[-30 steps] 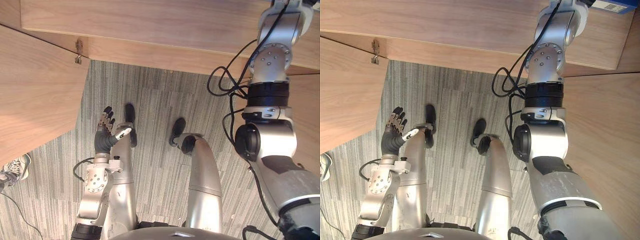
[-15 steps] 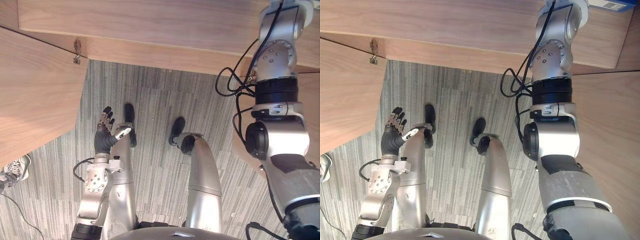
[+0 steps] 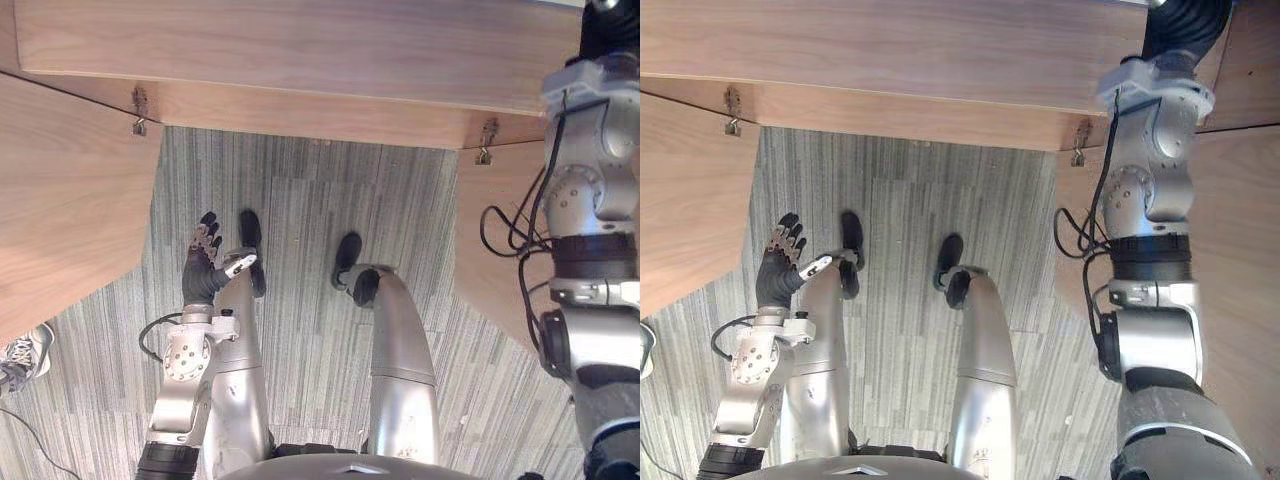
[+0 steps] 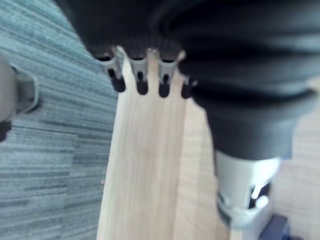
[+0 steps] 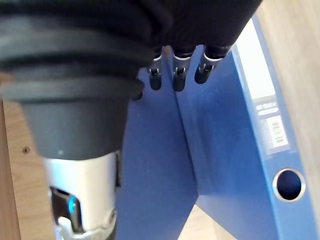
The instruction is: Walk over to the cabinet, pick up the folder, carry it to the office cabinet, place the folder inside the office cabinet, then close the office cabinet door
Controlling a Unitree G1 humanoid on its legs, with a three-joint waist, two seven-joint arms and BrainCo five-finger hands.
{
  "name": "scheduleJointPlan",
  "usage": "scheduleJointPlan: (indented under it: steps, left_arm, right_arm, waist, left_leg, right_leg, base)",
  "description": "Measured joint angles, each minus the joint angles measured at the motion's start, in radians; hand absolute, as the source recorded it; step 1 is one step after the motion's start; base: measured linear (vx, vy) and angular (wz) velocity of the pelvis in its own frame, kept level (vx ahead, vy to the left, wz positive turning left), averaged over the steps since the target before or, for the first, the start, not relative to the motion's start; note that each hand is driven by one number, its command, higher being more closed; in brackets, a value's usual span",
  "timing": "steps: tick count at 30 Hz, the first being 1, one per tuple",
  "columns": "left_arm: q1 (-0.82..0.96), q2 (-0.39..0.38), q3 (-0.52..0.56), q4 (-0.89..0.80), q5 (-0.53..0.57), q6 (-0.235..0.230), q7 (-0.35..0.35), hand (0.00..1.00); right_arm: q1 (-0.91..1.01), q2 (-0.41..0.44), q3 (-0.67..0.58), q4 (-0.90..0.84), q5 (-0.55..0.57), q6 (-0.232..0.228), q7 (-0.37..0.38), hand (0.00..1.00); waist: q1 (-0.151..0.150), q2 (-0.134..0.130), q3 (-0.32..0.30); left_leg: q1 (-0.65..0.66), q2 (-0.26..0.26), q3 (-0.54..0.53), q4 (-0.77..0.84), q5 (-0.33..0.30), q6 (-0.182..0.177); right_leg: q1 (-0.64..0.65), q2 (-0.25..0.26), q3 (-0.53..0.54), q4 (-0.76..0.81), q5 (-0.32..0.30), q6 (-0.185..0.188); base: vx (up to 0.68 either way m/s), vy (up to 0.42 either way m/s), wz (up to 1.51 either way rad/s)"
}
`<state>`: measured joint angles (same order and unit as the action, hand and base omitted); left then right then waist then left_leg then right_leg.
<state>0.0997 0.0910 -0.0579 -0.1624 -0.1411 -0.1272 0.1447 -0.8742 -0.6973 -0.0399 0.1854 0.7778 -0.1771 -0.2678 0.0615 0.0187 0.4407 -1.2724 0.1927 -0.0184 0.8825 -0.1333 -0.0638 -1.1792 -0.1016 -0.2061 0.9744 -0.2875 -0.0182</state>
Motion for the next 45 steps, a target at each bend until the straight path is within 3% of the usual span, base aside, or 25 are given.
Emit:
scheduleJointPlan:
  steps: [10,21,24,30,31,39,45]
  left_arm:
    - [-0.073,0.042,0.029,0.041,0.026,0.001,-0.008,0.0]
    - [-0.096,0.088,0.057,0.066,0.026,0.001,-0.029,0.0]
    - [-0.097,0.097,0.061,0.066,0.026,0.001,-0.044,0.0]
    - [-0.13,0.097,0.066,0.066,0.027,0.006,-0.045,0.0]
    - [-0.14,0.096,0.071,0.066,0.027,0.011,-0.045,0.0]
    - [-0.184,0.089,0.145,0.064,0.027,0.02,-0.043,0.0]
    - [-0.186,0.042,0.164,0.054,0.04,0.02,-0.031,0.0]
  right_arm:
    - [0.201,-0.095,0.033,-0.021,-0.04,0.028,0.139,0.0]
    - [0.23,-0.125,0.117,-0.026,-0.142,0.052,0.226,0.0]
    - [0.21,-0.159,0.163,-0.033,-0.195,0.058,0.245,0.0]
    - [0.182,-0.154,0.191,-0.055,-0.409,0.081,0.241,0.0]
    - [0.179,-0.149,0.189,-0.059,-0.446,0.093,0.239,1.0]
    - [0.254,0.034,0.055,-0.199,-0.554,0.115,0.206,1.0]
    - [0.322,0.24,-0.072,-0.342,-0.683,0.1,0.075,1.0]
  waist:
    - [-0.004,-0.006,0.003]
    - [-0.004,-0.01,0.004]
    - [-0.006,-0.01,0.004]
    - [-0.004,-0.011,0.003]
    - [-0.005,-0.011,0.003]
    - [-0.008,-0.016,0.001]
    - [-0.012,-0.016,0.001]
  left_leg:
    - [0.008,0.006,0.015,0.0,-0.006,0.013]
    - [0.008,0.006,0.018,0.002,-0.008,0.016]
    - [0.009,0.007,0.018,0.001,-0.007,0.016]
    - [0.014,0.006,0.022,-0.01,-0.003,0.017]
    - [0.016,0.006,0.023,-0.015,0.0,0.021]
    - [0.019,0.006,0.027,-0.03,0.003,0.022]
    - [0.029,0.006,0.039,-0.033,0.002,0.023]
  right_leg:
    - [0.01,0.003,0.007,-0.02,0.011,0.008]
    - [0.01,0.003,0.009,-0.021,0.013,0.01]
    - [0.01,0.003,0.009,-0.021,0.013,0.009]
    - [0.012,0.003,0.009,-0.026,0.016,0.007]
    - [0.013,0.003,0.009,-0.031,0.018,0.008]
    - [0.014,0.004,0.009,-0.044,0.02,0.007]
    - [0.015,0.004,0.021,-0.044,0.02,0.007]
  base:
    - [0.0,0.015,-0.03]
    - [0.0,0.0,0.0]
    - [0.0,0.0,0.0]
    - [0.0,0.0,0.0]
    - [0.0,0.0,0.0]
    - [0.0,0.0,0.0]
    - [0.0,0.002,-0.01]
